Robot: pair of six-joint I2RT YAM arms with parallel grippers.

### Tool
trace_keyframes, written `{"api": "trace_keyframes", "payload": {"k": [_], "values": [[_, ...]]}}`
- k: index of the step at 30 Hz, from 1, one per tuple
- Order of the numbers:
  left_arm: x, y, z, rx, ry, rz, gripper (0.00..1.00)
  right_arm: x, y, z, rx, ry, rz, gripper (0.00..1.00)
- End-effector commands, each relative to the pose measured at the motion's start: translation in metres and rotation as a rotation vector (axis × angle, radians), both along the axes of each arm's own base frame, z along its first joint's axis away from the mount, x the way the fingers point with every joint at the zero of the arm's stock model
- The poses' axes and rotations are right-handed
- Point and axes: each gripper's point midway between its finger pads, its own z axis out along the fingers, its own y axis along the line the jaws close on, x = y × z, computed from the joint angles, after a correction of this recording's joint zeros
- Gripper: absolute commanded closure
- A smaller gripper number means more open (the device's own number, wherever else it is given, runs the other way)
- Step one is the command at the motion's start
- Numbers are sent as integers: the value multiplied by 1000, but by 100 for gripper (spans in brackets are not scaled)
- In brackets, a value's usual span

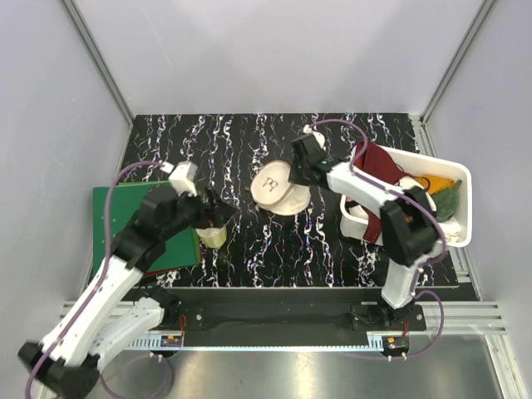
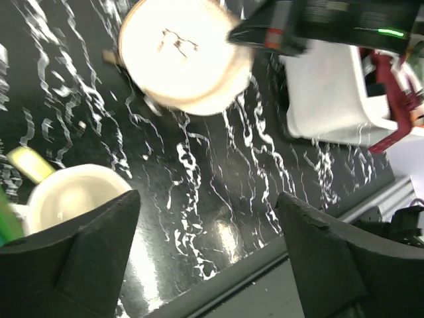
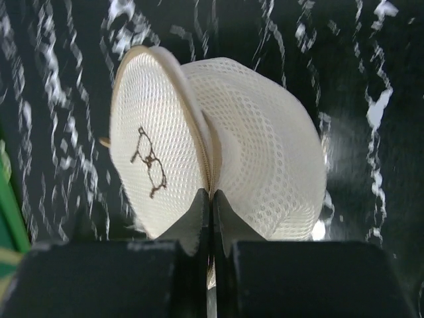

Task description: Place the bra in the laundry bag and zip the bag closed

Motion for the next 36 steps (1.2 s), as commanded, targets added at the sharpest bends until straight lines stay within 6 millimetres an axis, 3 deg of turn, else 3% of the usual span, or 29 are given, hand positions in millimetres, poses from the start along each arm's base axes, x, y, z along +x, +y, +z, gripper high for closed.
{"api": "trace_keyframes", "payload": {"k": [1,2,3,5,8,10,13,20,24,25,27,36], "values": [[20,-35,4,-57,55,-96,17,-38,18,23,140,-71,265,100],[28,-44,-11,-51,108,-100,20,-57,16,6,154,-21,299,96],[31,-50,-17,-48,128,-109,23,-61,17,15,184,-51,313,91],[39,-68,-30,-6,161,-125,25,-77,16,4,223,-36,333,71],[49,-89,-48,63,204,-120,26,-92,13,0,248,-14,332,49],[53,-105,-59,102,225,-121,25,-97,8,0,254,-8,307,49],[61,-115,-71,168,228,-88,25,-103,4,5,262,-7,291,59],[73,-150,-94,307,198,-136,28,-120,-4,15,277,-13,293,52],[81,-155,-121,430,182,-133,38,-126,-11,8,262,8,270,56],[83,-155,-126,451,179,-137,39,-127,-12,5,262,14,267,67],[86,-157,-137,481,184,-141,39,-128,-13,0,253,25,265,74],[91,-172,-159,522,175,-172,32,-126,-13,-15,232,62,254,73]]}}
